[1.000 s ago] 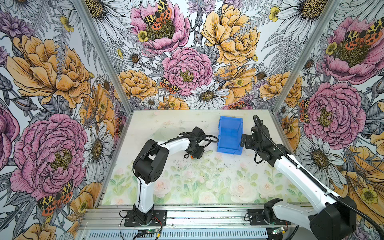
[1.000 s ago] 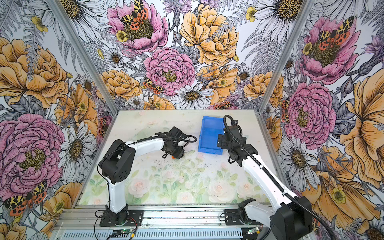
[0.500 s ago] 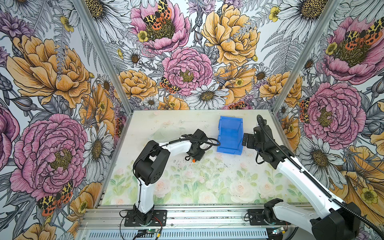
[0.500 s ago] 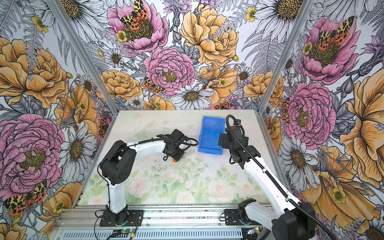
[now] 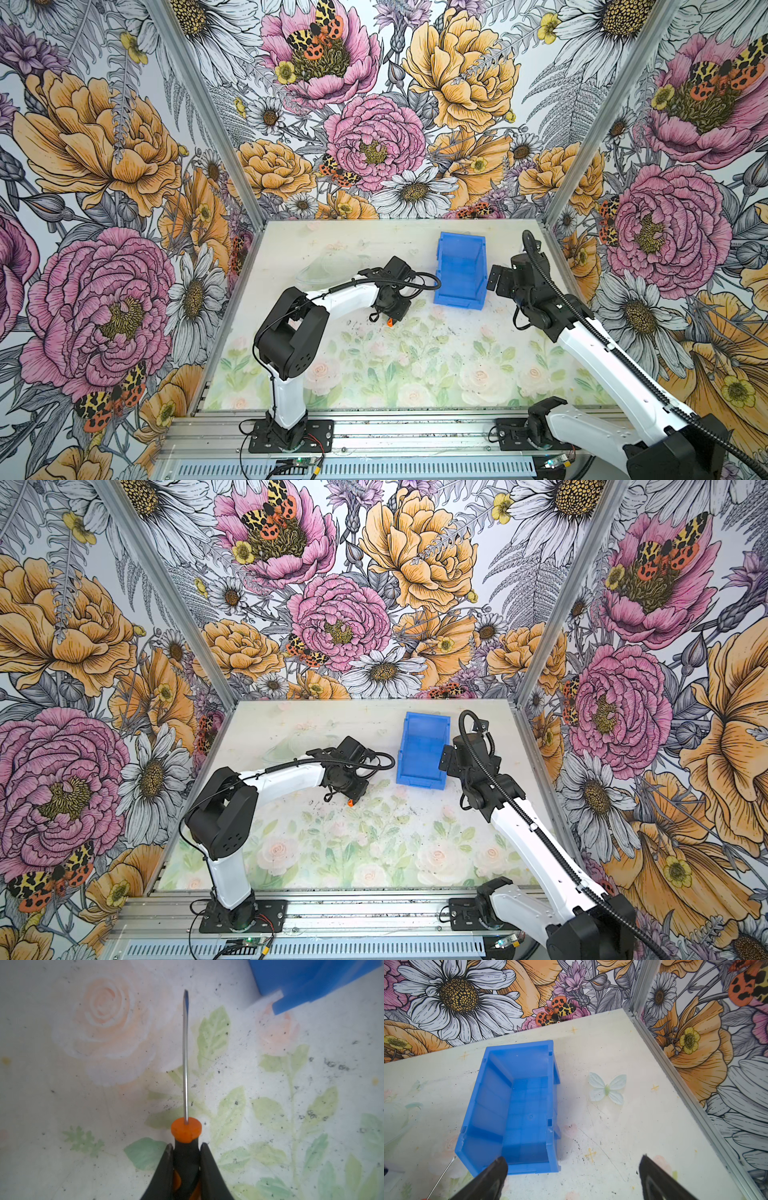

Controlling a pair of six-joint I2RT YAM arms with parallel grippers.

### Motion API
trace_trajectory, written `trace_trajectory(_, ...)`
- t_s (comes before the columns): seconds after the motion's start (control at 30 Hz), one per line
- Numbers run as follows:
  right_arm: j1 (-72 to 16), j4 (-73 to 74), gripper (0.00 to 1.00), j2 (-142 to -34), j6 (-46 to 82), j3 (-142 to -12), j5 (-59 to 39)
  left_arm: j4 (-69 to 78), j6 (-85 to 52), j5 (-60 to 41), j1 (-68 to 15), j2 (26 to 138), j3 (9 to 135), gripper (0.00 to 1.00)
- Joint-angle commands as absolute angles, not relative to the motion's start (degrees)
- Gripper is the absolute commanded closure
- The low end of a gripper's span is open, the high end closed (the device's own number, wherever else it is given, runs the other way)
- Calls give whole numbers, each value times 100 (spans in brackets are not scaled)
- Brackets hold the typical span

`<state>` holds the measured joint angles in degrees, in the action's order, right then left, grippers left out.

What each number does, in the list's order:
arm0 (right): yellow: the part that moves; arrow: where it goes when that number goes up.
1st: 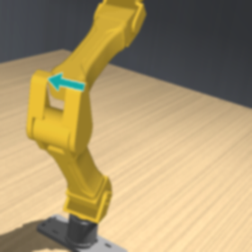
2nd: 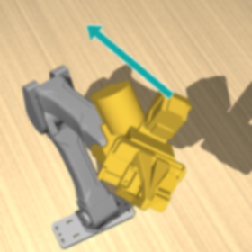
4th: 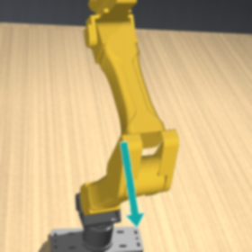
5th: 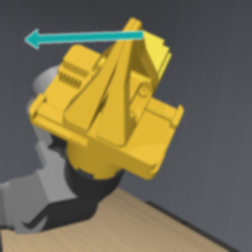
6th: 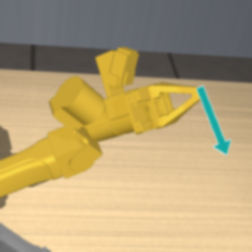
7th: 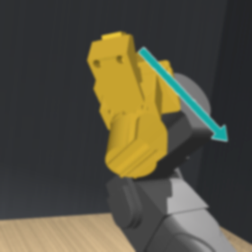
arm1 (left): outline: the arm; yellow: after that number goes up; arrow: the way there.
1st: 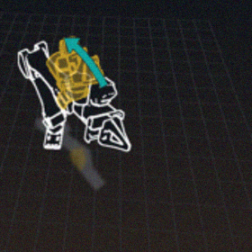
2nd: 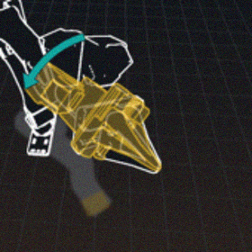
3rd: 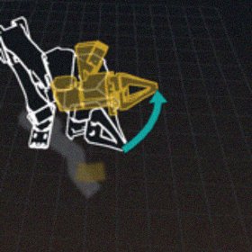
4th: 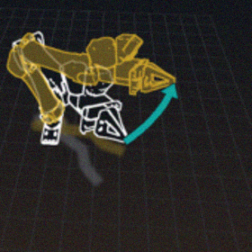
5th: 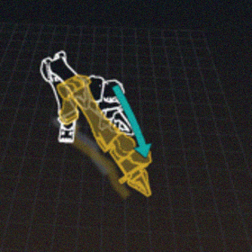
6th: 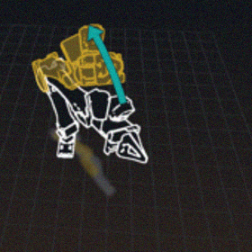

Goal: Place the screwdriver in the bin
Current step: 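Lift the screwdriver with the left gripper and carry it over the bin, then lower the screwdriver into the blue bin and open the left gripper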

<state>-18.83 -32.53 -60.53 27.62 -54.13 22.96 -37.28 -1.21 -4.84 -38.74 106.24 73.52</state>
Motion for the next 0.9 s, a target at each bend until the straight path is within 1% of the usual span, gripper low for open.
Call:
trace_trajectory(0.0,-1772,-3234,0,-5816,2928,-5294,2442,-3652,-406,-795,-3949,10195,7342,100)
trace_trajectory(0.2,-1440,-3234,0,-5602,3176,-5155,2317,-3601,-962,-1121,-4211,9967,7738,100)
trace_trajectory(0.37,-1073,-3233,1,-5463,3322,-5053,2145,-3246,-1663,-1376,-4448,10118,8198,100)
trace_trajectory(0.53,-941,-3230,0,-5432,3271,-5036,2055,-3156,-2071,-1334,-4671,10831,9029,100)
trace_trajectory(0.67,-881,-3234,1,-5459,3217,-5045,1963,-3160,-2443,-1287,-4693,11416,9762,100)
trace_trajectory(0.87,-796,-3243,1,-5423,3086,-5064,1860,-3174,-2544,-1184,-4654,12265,10741,100)
